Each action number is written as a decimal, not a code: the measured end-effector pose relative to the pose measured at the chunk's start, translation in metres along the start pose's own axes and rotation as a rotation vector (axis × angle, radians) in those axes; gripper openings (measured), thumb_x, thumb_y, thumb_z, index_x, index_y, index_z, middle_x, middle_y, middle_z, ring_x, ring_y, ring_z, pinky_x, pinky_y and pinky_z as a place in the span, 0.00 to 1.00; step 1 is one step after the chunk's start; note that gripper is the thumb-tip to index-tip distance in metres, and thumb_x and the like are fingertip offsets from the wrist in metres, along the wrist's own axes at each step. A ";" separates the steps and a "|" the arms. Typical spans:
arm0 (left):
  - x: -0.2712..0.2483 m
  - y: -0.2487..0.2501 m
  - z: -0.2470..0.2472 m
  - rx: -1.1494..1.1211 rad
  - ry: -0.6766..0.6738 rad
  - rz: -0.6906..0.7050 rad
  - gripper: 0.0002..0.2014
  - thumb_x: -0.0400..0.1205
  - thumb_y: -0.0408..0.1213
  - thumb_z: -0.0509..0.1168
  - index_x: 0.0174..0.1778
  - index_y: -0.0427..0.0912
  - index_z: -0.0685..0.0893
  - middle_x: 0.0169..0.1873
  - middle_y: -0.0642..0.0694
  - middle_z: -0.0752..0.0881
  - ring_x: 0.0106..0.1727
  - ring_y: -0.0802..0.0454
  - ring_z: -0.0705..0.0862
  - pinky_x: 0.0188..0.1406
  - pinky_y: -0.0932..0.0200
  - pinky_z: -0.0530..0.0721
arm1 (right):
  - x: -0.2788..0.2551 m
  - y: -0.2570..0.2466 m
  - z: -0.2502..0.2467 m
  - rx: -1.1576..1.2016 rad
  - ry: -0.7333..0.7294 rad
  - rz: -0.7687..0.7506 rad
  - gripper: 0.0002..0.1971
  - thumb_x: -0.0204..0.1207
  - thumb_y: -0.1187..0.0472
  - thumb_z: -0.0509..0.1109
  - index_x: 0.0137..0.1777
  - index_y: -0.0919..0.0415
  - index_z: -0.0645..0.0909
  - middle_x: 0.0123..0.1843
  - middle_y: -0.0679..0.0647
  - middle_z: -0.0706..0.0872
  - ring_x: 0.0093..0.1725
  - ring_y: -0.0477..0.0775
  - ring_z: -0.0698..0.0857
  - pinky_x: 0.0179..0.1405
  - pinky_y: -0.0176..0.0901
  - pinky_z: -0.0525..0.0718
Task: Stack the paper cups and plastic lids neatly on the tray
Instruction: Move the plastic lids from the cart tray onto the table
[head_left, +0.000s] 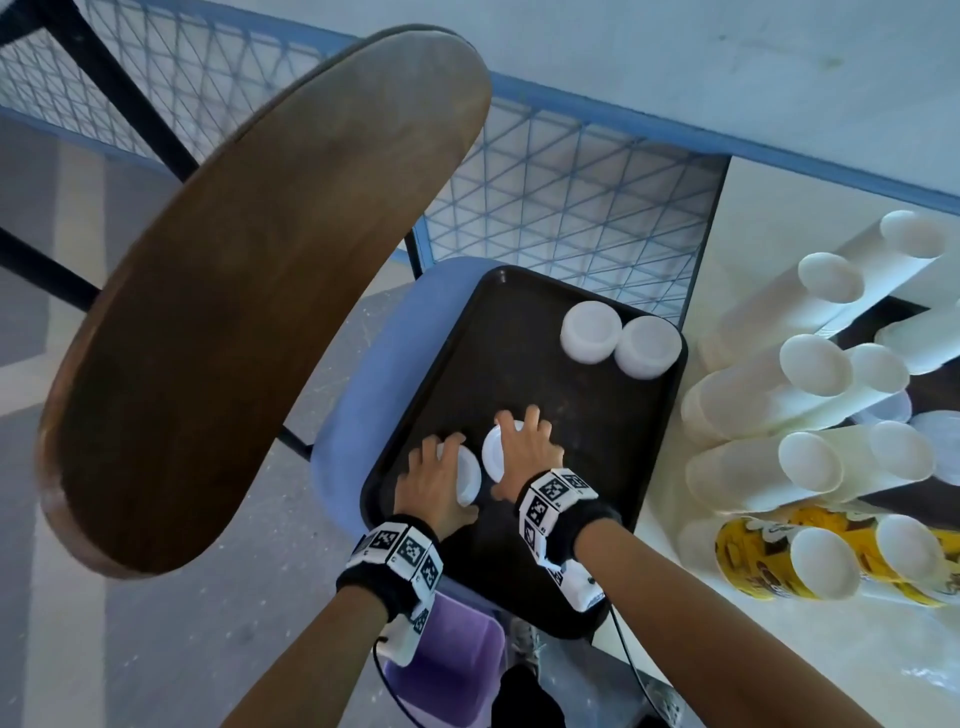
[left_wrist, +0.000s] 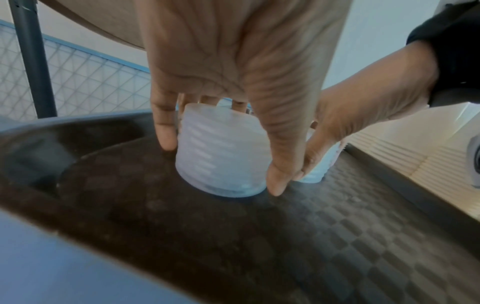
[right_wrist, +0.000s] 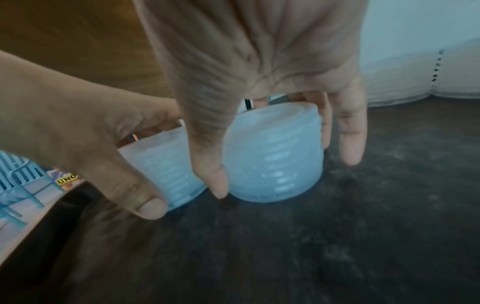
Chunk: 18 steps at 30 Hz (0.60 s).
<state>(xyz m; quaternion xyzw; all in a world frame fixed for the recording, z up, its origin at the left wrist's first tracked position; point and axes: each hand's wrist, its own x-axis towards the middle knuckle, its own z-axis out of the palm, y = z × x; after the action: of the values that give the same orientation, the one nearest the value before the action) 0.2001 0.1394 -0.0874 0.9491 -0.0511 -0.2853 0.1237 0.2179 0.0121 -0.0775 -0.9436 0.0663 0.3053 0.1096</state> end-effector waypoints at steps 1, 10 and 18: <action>-0.001 -0.001 0.001 -0.001 -0.001 -0.004 0.45 0.67 0.45 0.76 0.76 0.50 0.56 0.72 0.44 0.62 0.72 0.41 0.66 0.64 0.44 0.76 | 0.000 0.001 0.001 0.009 0.001 0.005 0.47 0.59 0.55 0.82 0.74 0.52 0.57 0.73 0.61 0.59 0.71 0.62 0.66 0.59 0.59 0.82; 0.000 0.002 0.004 -0.034 0.013 -0.045 0.42 0.63 0.41 0.78 0.70 0.47 0.61 0.67 0.43 0.66 0.69 0.40 0.68 0.60 0.42 0.78 | 0.000 0.003 0.010 0.044 0.065 -0.016 0.44 0.60 0.58 0.82 0.72 0.55 0.59 0.68 0.61 0.65 0.68 0.61 0.69 0.60 0.54 0.81; -0.003 0.007 0.007 -0.054 0.021 -0.069 0.41 0.62 0.43 0.78 0.68 0.48 0.62 0.65 0.42 0.67 0.67 0.39 0.68 0.60 0.41 0.78 | -0.003 0.003 0.015 0.013 0.093 -0.030 0.44 0.59 0.56 0.81 0.71 0.55 0.59 0.65 0.61 0.67 0.65 0.61 0.71 0.58 0.52 0.80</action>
<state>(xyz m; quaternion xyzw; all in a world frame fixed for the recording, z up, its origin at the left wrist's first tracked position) 0.1933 0.1320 -0.0894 0.9495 -0.0094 -0.2806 0.1400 0.2067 0.0134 -0.0885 -0.9569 0.0590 0.2592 0.1172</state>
